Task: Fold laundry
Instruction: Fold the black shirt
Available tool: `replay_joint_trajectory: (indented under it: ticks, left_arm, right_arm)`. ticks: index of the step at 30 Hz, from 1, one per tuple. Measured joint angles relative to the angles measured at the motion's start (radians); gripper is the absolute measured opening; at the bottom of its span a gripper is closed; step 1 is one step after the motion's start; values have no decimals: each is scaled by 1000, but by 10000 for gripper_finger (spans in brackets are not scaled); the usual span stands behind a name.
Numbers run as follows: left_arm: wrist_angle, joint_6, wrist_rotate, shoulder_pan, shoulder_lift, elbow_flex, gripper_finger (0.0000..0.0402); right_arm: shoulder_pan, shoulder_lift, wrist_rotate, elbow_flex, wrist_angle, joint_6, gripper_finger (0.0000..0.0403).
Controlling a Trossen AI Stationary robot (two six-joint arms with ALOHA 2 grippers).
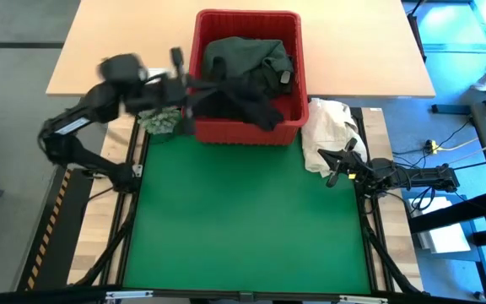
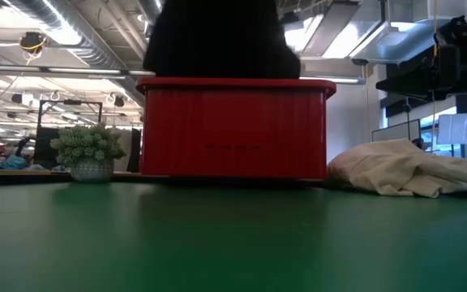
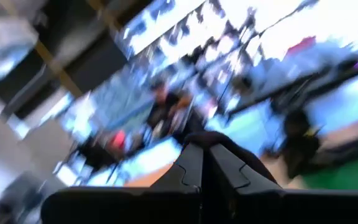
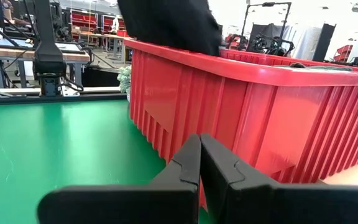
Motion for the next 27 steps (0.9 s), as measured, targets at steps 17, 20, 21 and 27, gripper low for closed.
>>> replay_joint_trajectory:
  ticks: [17,20,21,27]
  left_arm:
    - [-337,-231,58,-308,29,-75,0]
    - [-352,-289,-45,-321,59,-153,0]
    - [-352,-301,-65,-321,69,-181,0]
    - [-335,-402,-177,-322,128,-351,0]
  right_arm:
    - [0,0,0,0,0,0,5]
    - [0,0,0,0,0,0,5]
    - [0,0,0,0,0,0,5]
    - [0,0,0,0,0,0,5]
